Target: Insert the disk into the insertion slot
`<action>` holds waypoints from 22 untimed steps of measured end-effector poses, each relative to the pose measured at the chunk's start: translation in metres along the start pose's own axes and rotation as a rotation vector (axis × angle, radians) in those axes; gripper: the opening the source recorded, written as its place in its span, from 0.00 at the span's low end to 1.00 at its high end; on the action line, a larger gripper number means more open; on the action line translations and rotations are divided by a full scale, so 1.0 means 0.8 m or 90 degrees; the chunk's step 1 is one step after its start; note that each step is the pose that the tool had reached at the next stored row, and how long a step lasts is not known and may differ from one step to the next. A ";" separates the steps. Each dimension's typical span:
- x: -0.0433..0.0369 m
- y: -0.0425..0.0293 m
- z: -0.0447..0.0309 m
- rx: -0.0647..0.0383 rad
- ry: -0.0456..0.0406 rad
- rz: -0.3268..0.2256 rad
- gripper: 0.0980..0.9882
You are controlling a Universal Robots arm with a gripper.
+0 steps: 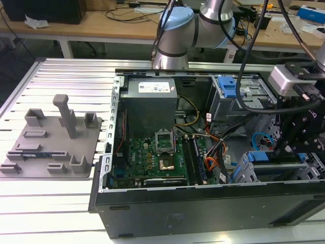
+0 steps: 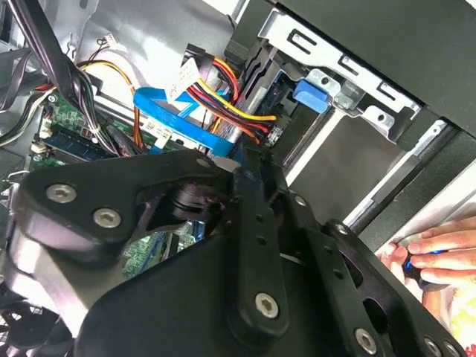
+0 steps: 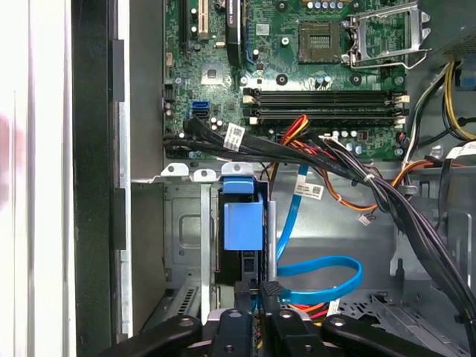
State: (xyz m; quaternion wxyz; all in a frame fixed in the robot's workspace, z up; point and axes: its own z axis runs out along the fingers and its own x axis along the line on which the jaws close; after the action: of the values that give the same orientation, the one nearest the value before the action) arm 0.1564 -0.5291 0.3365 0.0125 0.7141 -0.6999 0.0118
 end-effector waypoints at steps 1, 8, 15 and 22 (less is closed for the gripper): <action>0.000 0.0001 0.0003 0.000 -0.0004 0.000 0.15; 0.001 0.0003 -0.0247 0.000 0.0001 0.000 0.29; -0.003 0.0007 -0.0675 0.001 0.0039 0.003 0.29; -0.003 0.0007 -0.0677 0.001 0.0044 0.003 0.01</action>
State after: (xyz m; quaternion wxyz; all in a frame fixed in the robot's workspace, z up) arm 0.1558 -0.5249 0.3905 0.0141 0.7123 -0.7016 0.0151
